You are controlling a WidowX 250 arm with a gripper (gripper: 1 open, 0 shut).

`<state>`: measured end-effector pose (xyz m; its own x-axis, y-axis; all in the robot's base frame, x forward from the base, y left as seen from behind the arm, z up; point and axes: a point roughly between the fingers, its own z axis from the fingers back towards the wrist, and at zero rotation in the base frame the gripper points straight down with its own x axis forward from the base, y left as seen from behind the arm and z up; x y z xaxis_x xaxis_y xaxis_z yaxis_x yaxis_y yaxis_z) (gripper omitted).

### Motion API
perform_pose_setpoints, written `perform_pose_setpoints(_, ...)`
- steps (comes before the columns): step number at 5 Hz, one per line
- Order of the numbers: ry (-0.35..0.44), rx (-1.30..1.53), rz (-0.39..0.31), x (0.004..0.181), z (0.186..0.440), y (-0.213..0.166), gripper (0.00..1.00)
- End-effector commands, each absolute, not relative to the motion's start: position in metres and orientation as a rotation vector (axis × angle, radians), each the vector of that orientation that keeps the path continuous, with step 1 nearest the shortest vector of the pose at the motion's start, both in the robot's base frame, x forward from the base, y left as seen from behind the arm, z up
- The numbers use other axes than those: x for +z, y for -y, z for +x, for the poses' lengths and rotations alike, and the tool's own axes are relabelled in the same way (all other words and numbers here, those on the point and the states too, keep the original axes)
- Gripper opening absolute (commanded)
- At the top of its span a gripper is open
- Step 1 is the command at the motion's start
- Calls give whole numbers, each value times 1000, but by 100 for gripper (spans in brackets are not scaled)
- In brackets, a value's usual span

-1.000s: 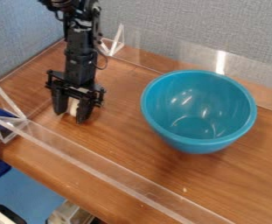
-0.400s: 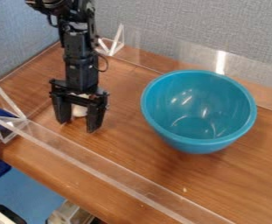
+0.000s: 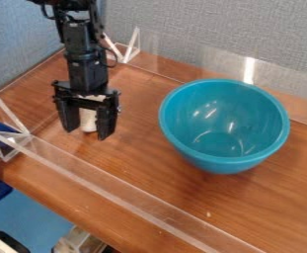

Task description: Remove the mushroom from inside the blue bowl and put it on the table

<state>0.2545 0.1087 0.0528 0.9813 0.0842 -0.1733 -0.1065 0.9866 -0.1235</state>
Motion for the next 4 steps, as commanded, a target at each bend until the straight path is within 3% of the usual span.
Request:
perform_pose_setpoints(1, -111, 98, -123, 70, 255, -111, 100)
perform_pose_setpoints(4, -109, 63, -141, 69, 256, -95, 100)
